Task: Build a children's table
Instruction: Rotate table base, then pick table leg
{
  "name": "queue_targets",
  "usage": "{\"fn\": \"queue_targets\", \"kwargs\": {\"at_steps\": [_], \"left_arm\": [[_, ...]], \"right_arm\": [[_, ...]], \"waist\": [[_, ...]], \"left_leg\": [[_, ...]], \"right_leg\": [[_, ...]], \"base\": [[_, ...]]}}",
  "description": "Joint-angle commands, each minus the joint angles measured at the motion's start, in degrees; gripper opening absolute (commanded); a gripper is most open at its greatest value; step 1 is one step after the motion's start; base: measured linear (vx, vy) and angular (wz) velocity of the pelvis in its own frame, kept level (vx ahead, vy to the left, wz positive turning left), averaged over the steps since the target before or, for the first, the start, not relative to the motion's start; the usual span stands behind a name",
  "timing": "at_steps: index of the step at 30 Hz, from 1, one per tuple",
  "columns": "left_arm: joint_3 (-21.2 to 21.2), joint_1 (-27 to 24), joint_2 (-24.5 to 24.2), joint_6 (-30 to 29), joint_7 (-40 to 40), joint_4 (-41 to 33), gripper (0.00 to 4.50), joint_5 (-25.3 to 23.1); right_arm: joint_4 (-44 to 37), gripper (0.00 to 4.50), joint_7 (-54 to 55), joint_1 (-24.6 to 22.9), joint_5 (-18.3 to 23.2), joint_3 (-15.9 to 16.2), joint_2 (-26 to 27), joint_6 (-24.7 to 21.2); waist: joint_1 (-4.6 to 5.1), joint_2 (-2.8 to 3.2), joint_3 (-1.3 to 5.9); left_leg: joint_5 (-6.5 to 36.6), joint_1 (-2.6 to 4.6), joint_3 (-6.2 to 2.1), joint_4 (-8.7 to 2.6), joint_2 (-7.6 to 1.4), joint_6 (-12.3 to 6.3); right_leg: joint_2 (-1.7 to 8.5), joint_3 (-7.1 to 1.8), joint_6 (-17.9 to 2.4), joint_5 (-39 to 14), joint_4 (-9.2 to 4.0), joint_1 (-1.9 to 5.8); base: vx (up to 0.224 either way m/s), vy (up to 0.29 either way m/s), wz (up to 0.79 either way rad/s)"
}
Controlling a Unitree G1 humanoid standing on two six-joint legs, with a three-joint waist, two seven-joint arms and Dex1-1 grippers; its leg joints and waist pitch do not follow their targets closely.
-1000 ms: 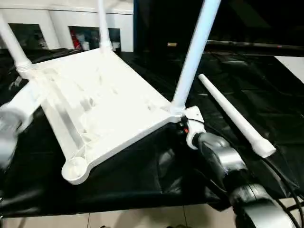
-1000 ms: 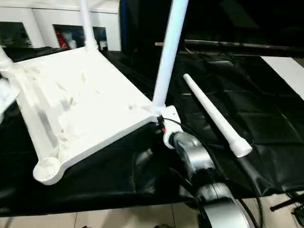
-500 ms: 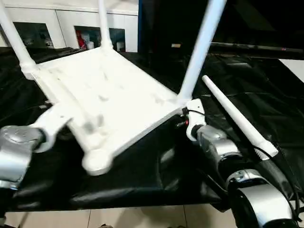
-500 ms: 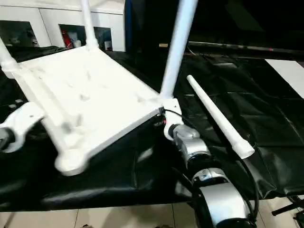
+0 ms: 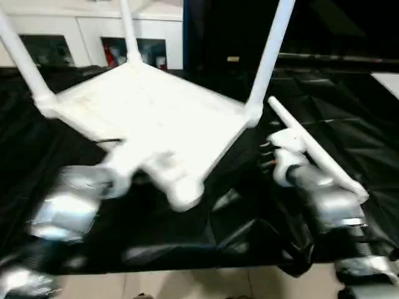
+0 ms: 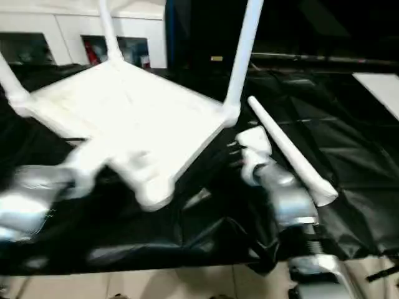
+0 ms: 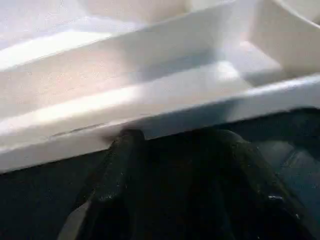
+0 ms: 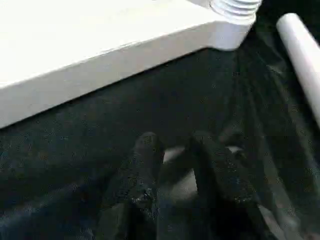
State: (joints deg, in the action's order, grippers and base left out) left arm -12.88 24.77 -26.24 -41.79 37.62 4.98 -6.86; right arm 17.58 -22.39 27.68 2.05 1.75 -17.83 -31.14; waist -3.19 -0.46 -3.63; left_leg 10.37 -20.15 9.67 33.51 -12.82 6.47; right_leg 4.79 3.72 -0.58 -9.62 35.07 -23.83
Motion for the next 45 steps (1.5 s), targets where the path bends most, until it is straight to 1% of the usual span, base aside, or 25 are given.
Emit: {"fn": "queue_targets", "kwargs": {"at_steps": [1,2,4,5,6,8,9,10,11,12,17,18,20,23,24,28,29,30,33,34,35,39,40,44,45], "left_arm": [[-1.68,2.81,1.37,2.14,-1.48,1.77,2.44,-0.96],[-1.88,3.11,1.68,2.38,-1.62,1.94,2.44,-0.99],[-2.12,3.21,1.87,2.08,-0.66,0.97,2.44,-0.23],[-2.39,3.04,1.47,1.74,-0.12,0.31,2.44,-0.17],[-2.39,3.04,1.47,1.74,-0.12,0.31,2.44,-0.17],[-2.75,2.37,-0.2,3.96,3.0,-1.16,2.44,0.63],[-2.8,1.84,-1.25,4.85,5.18,-2.41,2.44,1.7],[-2.8,1.37,-2.29,5.99,7.47,-3.63,2.44,2.91],[-2.7,1.09,-3.16,7.1,9.89,-4.68,2.44,4.32],[-2.52,0.96,-3.33,7.43,10.66,-4.98,2.44,4.93],[-0.84,0.57,-3.4,7.04,13.58,-7.42,2.44,8.62],[-0.03,0.33,-2.94,6.48,15.44,-9.29,2.44,11.39],[0.72,0.03,-2.4,5.64,17.4,-11.4,2.44,14.43],[1.19,-0.27,-2.01,3.72,18.81,-14.25,2.44,17.34],[1.27,-0.33,-1.93,3.41,18.97,-14.7,2.44,17.77],[1.11,-0.74,-2.5,2.43,18.99,-15.89,2.44,18.23],[0.99,-0.96,-3.11,2.07,18.83,-16.32,2.44,17.91],[1.14,-1.08,-3.66,1.48,18.83,-16.77,2.44,18.08],[1.43,-1.83,-5.92,-0.08,19.27,-18.61,2.44,18.55],[1.64,-2.15,-6.67,-0.72,19.62,-19.32,2.44,19.15],[1.73,-2.42,-7.13,-1.11,19.83,-19.89,2.44,19.52],[1.84,-1.96,-7.64,-1.9,20.45,-20.72,2.44,20.64],[1.8,-1.67,-7.72,-1.95,20.6,-20.78,2.44,20.83],[1.95,-0.93,-7.58,-2.17,21.19,-20.78,2.44,21.8],[2.07,-0.72,-7.62,-2.44,21.64,-21.05,2.44,22.5]], "right_arm": [[-2.28,1.08,-2.13,1.1,0.93,-0.87,-2.54,-2.79],[-2.03,1.24,-2.28,1.57,1.34,-1.43,-2.94,-3.53],[-0.46,1.24,-2.86,3.7,2.27,-3.34,-4.89,-6.08],[0.75,1.37,-3.74,4.69,1.67,-3.16,-6.33,-6.09],[0.75,1.52,-3.74,4.69,1.67,-3.16,-6.33,-6.09],[1.3,1.6,-5.18,6.56,1.2,-3.06,-9.44,-9.69],[2.5,1.65,-5.86,7.64,0.67,-2.85,-10.9,-10.68],[4.38,1.92,-6.66,8.95,0.3,-2.53,-12.34,-11.64],[6.77,1.92,-7.77,10.46,-0.1,-1.91,-13.89,-12.45],[7.88,2.0,-8.03,11.04,-0.45,-1.55,-14.48,-12.43],[17.91,2.37,-10.17,15.95,-0.87,-0.36,-16.58,-13.6],[23.57,2.54,-10.84,17.92,-1.75,0.43,-16.85,-12.53],[29.04,2.65,-10.47,19.76,-3.02,0.9,-16.88,-10.42],[34.37,3.03,-10.15,21.92,-4.31,1.4,-16.62,-8.49],[35.24,3.03,-10.04,22.26,-4.52,1.48,-16.6,-8.14],[39.89,3.47,-9.13,23.86,-5.12,1.71,-16.38,-5.78],[41.28,3.54,-9.15,24.21,-5.21,1.95,-16.2,-5.31],[42.81,3.54,-9.14,24.53,-5.46,2.16,-15.98,-4.68],[47.29,3.54,-9.58,25.15,-6.71,3.26,-15.4,-3.06],[48.95,3.54,-9.73,25.6,-6.87,3.06,-15.11,-2.78],[49.91,3.54,-10.19,25.86,-7.26,3.28,-15.02,-2.82],[52.19,3.54,-10.47,26.78,-7.94,3.41,-15.33,-2.82],[52.77,3.29,-10.29,27.03,-7.94,3.35,-15.48,-2.59],[53.47,3.1,-10.49,27.49,-7.98,3.42,-15.79,-2.22],[53.79,2.84,-10.31,27.61,-7.93,3.28,-16.09,-2.04]], "waist": [[0.08,0.85,4.37],[0.13,0.81,4.3],[0.18,0.95,4.4],[0.26,1.3,4.58],[0.37,1.22,4.55],[0.51,0.94,4.51],[0.53,1.1,4.59],[0.77,1.1,4.57],[0.78,1.07,4.43],[0.87,0.8,4.38],[1.12,0.74,4.22],[1.03,0.41,4.42],[1.12,0.32,4.32],[1.02,0.6,4.38],[1.09,0.25,4.42],[0.92,-0.29,4.31],[0.87,-0.04,4.24],[0.74,0.27,4.29],[0.73,0.39,4.32],[0.51,0.96,4.41],[0.46,1.17,4.42],[0.2,1.17,4.25],[0.06,1.07,4.25],[-0.29,1.05,4.13],[-0.33,1.06,4.14]], "left_leg": [[13.13,-0.07,0.56,-3.46,0.95,0.36],[12.1,-0.38,0.59,-3.45,1.04,-0.1],[10.98,-0.34,0.68,-3.27,1.03,-0.63],[9.77,-0.43,0.56,-3.14,0.99,-0.69],[9.5,-0.46,0.65,-3.09,0.95,-0.87],[9.17,-0.6,0.78,-2.96,1.11,-1.63],[8.73,-0.67,0.68,-2.95,1.04,-1.6],[9.13,-0.62,0.72,-2.93,0.94,-1.54],[9.58,-0.46,0.85,-2.89,0.89,-1.54],[9.96,-0.54,0.9,-2.87,0.91,-1.59],[11.26,-0.56,1.0,-2.68,0.89,-1.58],[10.63,-0.6,0.99,-2.6,0.89,-1.73],[10.38,-0.78,1.08,-2.46,0.89,-1.7],[10.09,-0.72,1.09,-2.39,0.87,-1.82],[9.88,-0.89,1.08,-2.38,0.84,-1.73],[10.14,-0.88,1.21,-2.26,0.84,-2.14],[10.35,-0.83,1.17,-2.3,0.87,-2.11],[10.3,-0.87,1.05,-2.32,0.85,-1.94],[10.41,-0.91,1.01,-2.35,0.77,-1.71],[10.0,-0.83,0.99,-2.28,0.74,-1.55],[10.05,-0.8,1.03,-2.28,0.72,-1.55],[11.95,-0.7,1.08,-2.3,0.65,-1.15],[12.46,-0.7,1.06,-2.26,0.67,-1.03],[13.67,-0.66,1.04,-2.24,0.7,-0.65],[13.8,-0.64,1.03,-2.25,0.7,-0.6]], "right_leg": [[1.52,-2.0,-9.25,-13.3,-4.41,3.49],[1.37,-1.99,-9.48,-12.36,-4.3,3.63],[1.37,-1.99,-10.32,-11.39,-4.2,3.59],[1.34,-1.92,-11.21,-9.47,-3.81,3.74],[1.31,-1.91,-11.58,-8.72,-3.88,3.66],[1.29,-1.84,-11.69,-10.02,-4.06,3.8],[1.35,-1.83,-11.83,-9.8,-3.83,3.89],[1.42,-1.79,-12.48,-10.65,-3.95,3.73],[1.35,-1.81,-12.68,-10.92,-4.08,3.46],[1.3,-1.8,-13.08,-11.11,-4.0,3.53],[1.38,-1.69,-12.96,-13.61,-4.19,3.39],[1.53,-1.68,-13.12,-13.23,-3.93,3.54],[1.49,-1.65,-14.16,-12.9,-3.91,3.4],[1.41,-1.58,-14.02,-12.65,-3.74,3.42],[1.49,-1.55,-14.28,-12.59,-3.62,3.53],[1.47,-1.49,-13.5,-14.13,-3.78,3.38],[1.42,-1.48,-13.12,-14.97,-3.81,3.33],[1.49,-1.43,-13.0,-14.96,-3.68,3.4],[1.52,-1.4,-13.37,-14.24,-3.56,3.38],[1.5,-1.39,-14.24,-12.72,-3.29,3.34],[1.45,-1.38,-14.53,-12.17,-3.35,3.29],[1.33,-1.29,-15.2,-12.32,-3.36,3.26],[1.41,-1.31,-14.92,-13.23,-3.37,3.28],[1.41,-1.32,-14.01,-15.31,-3.53,3.1],[1.4,-1.32,-13.85,-15.55,-3.54,3.09]], "base": [[0.0,0.0,0.0],[0.0,0.0,0.0],[0.0,0.0,0.0],[0.0,0.0,0.0],[0.0,0.0,0.0],[0.0,0.0,0.0],[0.0,0.0,0.0],[0.0,0.0,0.0],[0.0,0.0,0.0],[0.0,0.0,0.0],[0.0,0.0,0.0],[0.0,0.0,0.0],[0.0,0.0,0.0],[0.0,0.0,0.0],[0.0,0.0,0.0],[0.0,0.0,0.0],[0.0,0.0,0.0],[0.0,0.0,0.0],[0.0,0.0,0.0],[0.0,0.0,0.0],[0.0,0.0,0.0],[0.0,0.0,0.0],[0.0,0.0,0.0],[0.0,0.0,0.0],[0.0,0.0,0.0]]}}
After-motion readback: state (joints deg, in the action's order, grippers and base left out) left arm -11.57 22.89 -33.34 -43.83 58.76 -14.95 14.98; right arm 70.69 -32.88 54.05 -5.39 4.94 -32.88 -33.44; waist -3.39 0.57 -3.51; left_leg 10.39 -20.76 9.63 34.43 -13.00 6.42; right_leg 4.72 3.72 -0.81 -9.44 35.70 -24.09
